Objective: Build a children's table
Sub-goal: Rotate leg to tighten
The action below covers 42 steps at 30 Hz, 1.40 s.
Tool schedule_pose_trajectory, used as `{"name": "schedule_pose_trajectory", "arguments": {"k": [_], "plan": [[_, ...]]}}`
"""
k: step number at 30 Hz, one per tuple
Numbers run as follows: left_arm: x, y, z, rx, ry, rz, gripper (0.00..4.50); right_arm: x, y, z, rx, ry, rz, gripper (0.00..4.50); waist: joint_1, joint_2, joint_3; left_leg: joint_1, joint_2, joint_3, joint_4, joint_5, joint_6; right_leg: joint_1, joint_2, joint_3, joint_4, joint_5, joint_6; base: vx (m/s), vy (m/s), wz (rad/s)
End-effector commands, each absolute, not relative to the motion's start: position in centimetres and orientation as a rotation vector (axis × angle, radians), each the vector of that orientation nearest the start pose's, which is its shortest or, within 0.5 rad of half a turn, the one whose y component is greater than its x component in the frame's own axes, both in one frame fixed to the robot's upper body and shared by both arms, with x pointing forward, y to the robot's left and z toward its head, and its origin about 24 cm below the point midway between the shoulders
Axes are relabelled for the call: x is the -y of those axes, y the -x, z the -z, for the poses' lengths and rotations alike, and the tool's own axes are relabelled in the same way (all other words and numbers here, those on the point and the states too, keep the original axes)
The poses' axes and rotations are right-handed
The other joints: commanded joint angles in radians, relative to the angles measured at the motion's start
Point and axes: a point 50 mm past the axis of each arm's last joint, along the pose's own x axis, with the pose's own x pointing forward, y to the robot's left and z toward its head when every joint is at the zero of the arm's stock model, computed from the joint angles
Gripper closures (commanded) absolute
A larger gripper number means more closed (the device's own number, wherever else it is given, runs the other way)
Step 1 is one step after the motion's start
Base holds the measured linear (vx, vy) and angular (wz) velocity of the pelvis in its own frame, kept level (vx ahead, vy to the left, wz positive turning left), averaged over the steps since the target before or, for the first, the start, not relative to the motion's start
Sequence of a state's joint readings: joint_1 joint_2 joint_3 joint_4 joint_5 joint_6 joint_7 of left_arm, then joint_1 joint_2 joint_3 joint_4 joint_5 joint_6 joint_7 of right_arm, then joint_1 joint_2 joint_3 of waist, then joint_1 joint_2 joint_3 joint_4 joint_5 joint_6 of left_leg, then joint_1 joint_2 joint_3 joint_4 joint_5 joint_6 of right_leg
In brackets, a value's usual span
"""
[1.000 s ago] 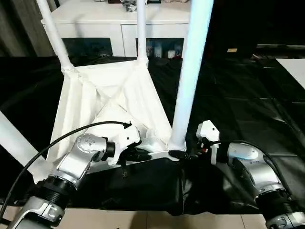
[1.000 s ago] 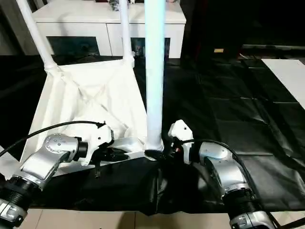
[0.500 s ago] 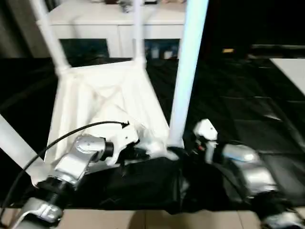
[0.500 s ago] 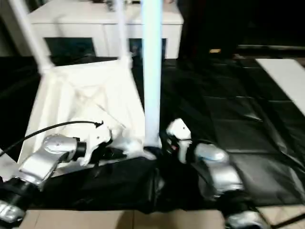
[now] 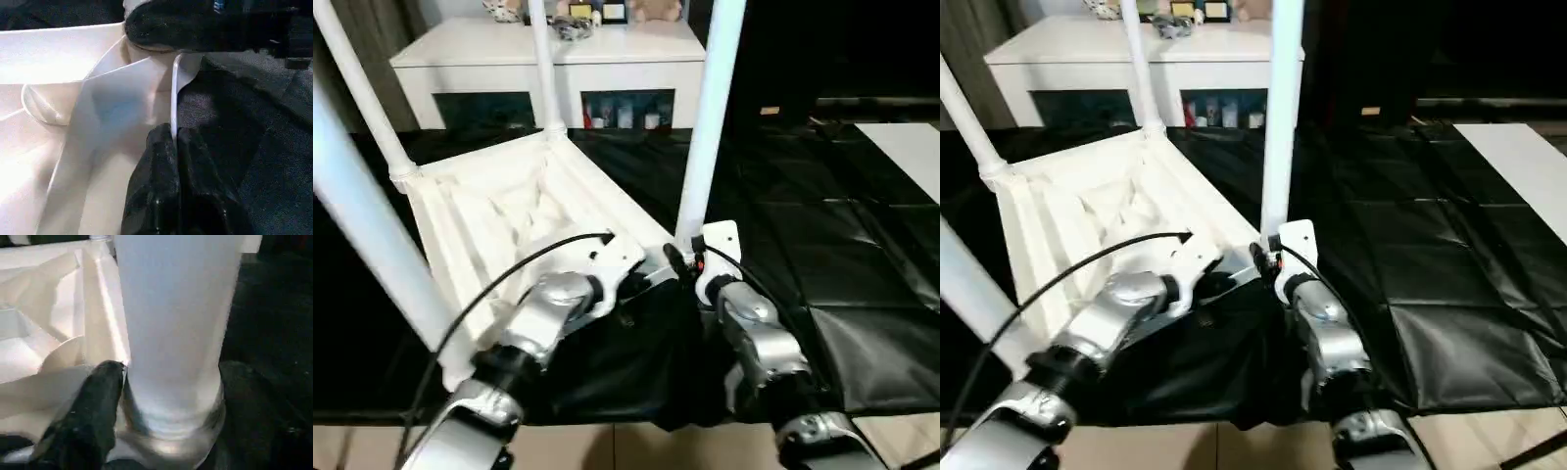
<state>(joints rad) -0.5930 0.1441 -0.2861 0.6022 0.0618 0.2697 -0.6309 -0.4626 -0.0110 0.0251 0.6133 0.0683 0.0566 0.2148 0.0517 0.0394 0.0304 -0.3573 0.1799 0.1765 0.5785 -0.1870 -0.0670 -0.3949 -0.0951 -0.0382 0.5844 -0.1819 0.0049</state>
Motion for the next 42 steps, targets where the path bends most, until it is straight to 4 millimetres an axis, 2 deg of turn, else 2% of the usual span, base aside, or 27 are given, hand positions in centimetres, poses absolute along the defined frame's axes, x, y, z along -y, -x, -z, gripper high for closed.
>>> {"name": "schedule_pose_trajectory", "arguments": {"k": [1, 3, 4, 6, 7, 8, 9, 10, 12, 15, 19, 22, 25, 28, 33, 38, 40, 42], "plan": [[-9.0, -32.8, -2.6, -0.465, -0.318, 0.836, 4.5, 9.1, -31.9, -1.3, -0.279, -0.064, -0.457, 0.9, -0.001, -0.017, -0.04, -0.004, 0.03, -0.019, -0.09, -0.38, 0.018, 0.025, -0.042, 0.022, -0.09, -0.449, -0.093, 0.0, 0.0, 0.0], [-9.5, -32.1, -2.3, -0.517, -0.33, 0.91, 4.5, 9.6, -31.9, -1.9, -0.263, -0.037, -0.553, 0.82, -0.004, -0.016, -0.041, -0.01, 0.032, -0.023, -0.092, -0.366, 0.019, 0.033, -0.043, 0.019, -0.086, -0.434, -0.102, 0.0, 0.0, 0.0], [-9.7, -31.9, -2.3, -0.527, -0.333, 0.925, 4.5, 9.7, -31.9, -2.1, -0.26, -0.031, -0.576, 0.82, -0.007, -0.015, -0.043, -0.012, 0.033, -0.022, -0.09, -0.354, 0.021, 0.031, -0.044, 0.02, -0.085, -0.416, -0.111, 0.0, 0.0, 0.0], [-10.2, -31.3, -2.1, -0.571, -0.335, 0.988, 4.5, 10.6, -31.9, -2.7, -0.232, 0.02, -0.655, 0.82, -0.005, -0.017, -0.045, -0.007, 0.036, -0.017, -0.085, -0.318, 0.025, 0.028, -0.044, 0.023, -0.082, -0.35, -0.144, 0.0, 0.0, 0.0], [-10.6, -30.8, -2.0, -0.598, -0.342, 1.03, 4.5, 11.3, -31.9, -3.2, -0.213, 0.047, -0.707, 0.82, -0.005, -0.019, -0.046, -0.01, 0.036, -0.017, -0.084, -0.308, 0.03, 0.032, -0.044, 0.022, -0.077, -0.331, -0.153, 0.0, 0.0, 0.0], [-11.3, -30.2, -1.9, -0.635, -0.353, 1.083, 4.5, 12.2, -31.7, -3.8, -0.192, 0.081, -0.787, 0.82, -0.004, -0.016, -0.05, -0.016, 0.038, -0.016, -0.079, -0.254, 0.05, 0.04, -0.043, 0.02, -0.068, -0.249, -0.181, 0.055, -0.014, -0.02], [-11.6, -30.0, -2.0, -0.646, -0.355, 1.098, 4.5, 12.6, -31.5, -4.0, -0.185, 0.092, -0.816, 0.82, -0.003, -0.015, -0.051, -0.013, 0.038, -0.013, -0.075, -0.243, 0.059, 0.035, -0.042, 0.021, -0.066, -0.22, -0.194, 0.055, -0.014, -0.02], [-11.9, -29.8, -2.0, -0.657, -0.357, 1.121, 4.5, 13.0, -31.4, -4.2, -0.179, 0.105, -0.848, 0.82, -0.002, -0.013, -0.052, -0.01, 0.039, -0.01, -0.071, -0.21, 0.071, 0.037, -0.04, 0.02, -0.058, -0.155, -0.224, 0.062, -0.017, 0.02], [-12.6, -29.1, -2.2, -0.688, -0.354, 1.184, 4.5, 13.9, -31.0, -4.7, -0.174, 0.131, -0.92, 0.82, 0.002, -0.013, -0.053, -0.011, 0.038, -0.006, -0.065, -0.166, 0.089, 0.04, -0.038, 0.019, -0.049, -0.076, -0.253, 0.054, -0.012, 0.0], [-13.2, -28.3, -2.6, -0.708, -0.351, 1.256, 4.5, 14.6, -30.5, -5.1, -0.176, 0.162, -1.006, 0.82, 0.013, -0.011, -0.053, -0.004, 0.041, -0.003, -0.062, -0.138, 0.108, 0.042, -0.037, 0.018, -0.041, -0.016, -0.286, 0.051, -0.005, 0.02], [-13.8, -27.4, -3.4, -0.713, -0.342, 1.335, 4.5, 14.8, -29.6, -5.1, -0.206, 0.158, -1.126, 0.82, 0.016, -0.01, -0.05, -0.001, 0.044, -0.003, -0.067, -0.178, 0.098, 0.042, -0.036, 0.016, -0.043, -0.057, -0.288, 0.0, 0.0, 0.0], [-13.9, -27.4, -3.6, -0.709, -0.345, 1.333, 4.5, 14.4, -28.9, -4.5, -0.231, 0.165, -1.184, 0.82, 0.015, -0.012, -0.046, 0.001, 0.045, -0.004, -0.073, -0.231, 0.065, 0.039, -0.037, 0.016, -0.051, -0.144, -0.269, 0.0, 0.0, 0.0], [-14.0, -27.5, -3.8, -0.705, -0.354, 1.324, 4.5, 13.9, -28.3, -3.8, -0.26, 0.187, -1.234, 0.82, 0.015, -0.013, -0.044, 0.002, 0.044, -0.005, -0.075, -0.255, 0.048, 0.039, -0.039, 0.018, -0.056, -0.188, -0.253, 0.0, 0.0, 0.0], [-13.9, -27.6, -3.8, -0.702, -0.351, 1.318, 4.5, 13.7, -28.3, -3.6, -0.262, 0.196, -1.235, 0.82, 0.014, -0.015, -0.045, 0.0, 0.042, -0.006, -0.074, -0.238, 0.045, 0.04, -0.039, 0.019, -0.055, -0.183, -0.242, 0.0, 0.0, 0.0], [-13.9, -27.8, -3.9, -0.697, -0.358, 1.299, 4.5, 13.5, -28.5, -3.4, -0.262, 0.208, -1.226, 0.82, 0.014, -0.014, -0.049, -0.001, 0.041, -0.005, -0.07, -0.208, 0.054, 0.041, -0.038, 0.018, -0.05, -0.136, -0.253, 0.0, 0.0, 0.0], [-13.9, -27.8, -3.8, -0.701, -0.356, 1.301, 4.5, 13.4, -28.7, -3.6, -0.24, 0.19, -1.208, 0.82, 0.013, -0.012, -0.048, 0.0, 0.041, -0.006, -0.071, -0.226, 0.051, 0.041, -0.038, 0.018, -0.052, -0.158, -0.253, 0.0, 0.0, 0.0], [-13.9, -27.8, -3.8, -0.701, -0.355, 1.301, 4.5, 13.4, -28.8, -3.6, -0.239, 0.19, -1.206, 1.16, 0.013, -0.013, -0.049, 0.0, 0.041, -0.006, -0.071, -0.225, 0.05, 0.041, -0.038, 0.018, -0.051, -0.15, -0.254, 0.0, 0.0, 0.0], [-13.9, -27.7, -3.7, -0.706, -0.353, 1.3, 4.5, 13.3, -28.7, -3.4, -0.234, 0.173, -1.2, 1.21, 0.013, -0.015, -0.049, -0.001, 0.041, -0.006, -0.07, -0.218, 0.053, 0.042, -0.038, 0.018, -0.05, -0.145, -0.254, 0.0, 0.0, 0.0]]}}
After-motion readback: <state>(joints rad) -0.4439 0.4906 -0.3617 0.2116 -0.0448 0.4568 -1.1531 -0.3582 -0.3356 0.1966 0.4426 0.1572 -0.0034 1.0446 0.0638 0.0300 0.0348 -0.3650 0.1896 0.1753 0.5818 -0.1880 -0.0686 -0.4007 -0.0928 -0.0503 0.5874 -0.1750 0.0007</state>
